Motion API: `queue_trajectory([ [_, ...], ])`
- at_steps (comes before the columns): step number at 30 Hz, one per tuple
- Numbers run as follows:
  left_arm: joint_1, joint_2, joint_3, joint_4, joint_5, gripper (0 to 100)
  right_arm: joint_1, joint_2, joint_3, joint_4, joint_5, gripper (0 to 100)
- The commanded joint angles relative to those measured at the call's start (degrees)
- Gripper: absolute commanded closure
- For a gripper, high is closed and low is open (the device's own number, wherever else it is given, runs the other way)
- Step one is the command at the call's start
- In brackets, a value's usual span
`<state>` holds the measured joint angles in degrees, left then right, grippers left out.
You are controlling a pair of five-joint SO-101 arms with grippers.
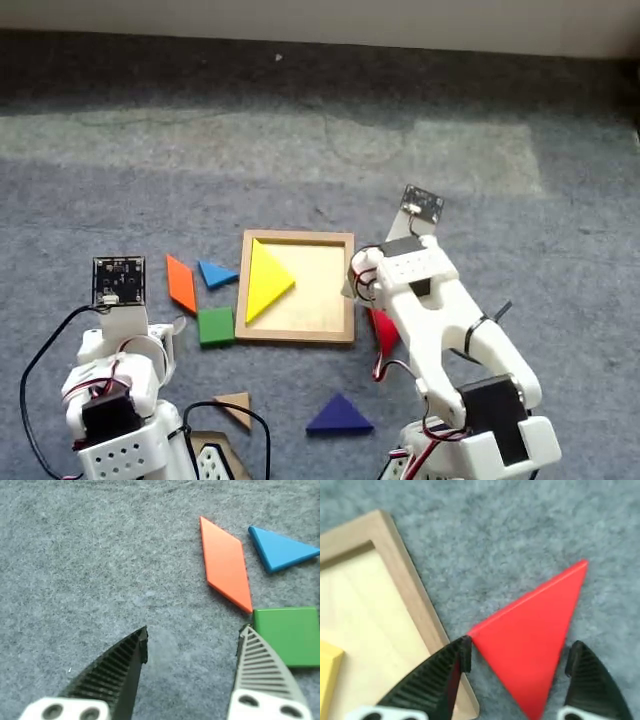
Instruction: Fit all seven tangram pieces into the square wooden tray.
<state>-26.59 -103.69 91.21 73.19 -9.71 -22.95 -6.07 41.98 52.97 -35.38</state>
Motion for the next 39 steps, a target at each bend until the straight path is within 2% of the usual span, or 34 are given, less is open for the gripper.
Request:
queue_trajectory([
  [1, -0.57, -0.13, -0.48, -0.97, -0.44, 71, -0.40, 2.24, -2.59, -0.84, -0.70, 63.2],
  [4, -0.57, -0.13, -0.48, -0.97, -0.44, 71, -0.40, 5.05, -4.09, -0.75, -0.70, 59.8],
  [18, -0.66, -0.13, -0.48, -0.97, -0.44, 71, 1.54, 7.43, -6.46, -1.19, -0.79, 59.8],
  [23, -0.66, -0.13, -0.48, -0.97, -0.44, 71, 2.15, 7.69, -7.52, -4.35, -5.27, 59.8],
  [32, -0.66, -0.13, -0.48, -0.97, -0.44, 71, 3.91, 7.25, -7.52, -4.53, -5.71, 59.8],
  [39, -0.66, -0.13, -0.48, -0.97, -0.44, 71, 4.35, 7.25, -10.51, -4.18, -9.58, 59.8],
])
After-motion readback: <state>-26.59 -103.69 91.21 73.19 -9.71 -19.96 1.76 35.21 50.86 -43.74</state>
